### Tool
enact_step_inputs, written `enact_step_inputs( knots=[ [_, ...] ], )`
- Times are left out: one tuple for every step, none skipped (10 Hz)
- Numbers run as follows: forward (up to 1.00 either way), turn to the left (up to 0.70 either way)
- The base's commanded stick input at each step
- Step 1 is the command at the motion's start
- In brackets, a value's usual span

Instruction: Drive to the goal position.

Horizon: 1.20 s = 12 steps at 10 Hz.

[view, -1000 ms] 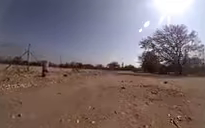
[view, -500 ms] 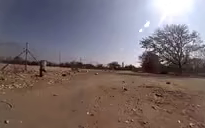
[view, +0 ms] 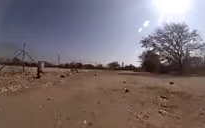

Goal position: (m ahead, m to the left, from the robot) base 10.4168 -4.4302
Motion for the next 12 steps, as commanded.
enact_step_inputs(
  knots=[
    [0.5,0.0],
    [0.5,0.0],
    [0.5,0.0],
    [0.5,0.0],
    [0.5,0.0],
    [0.5,0.0],
    [0.5,0.0],
    [0.5,0.0],
    [0.5,0.0],
    [0.5,0.0],
    [0.5,0.0],
    [0.5,0.0]
  ],
)
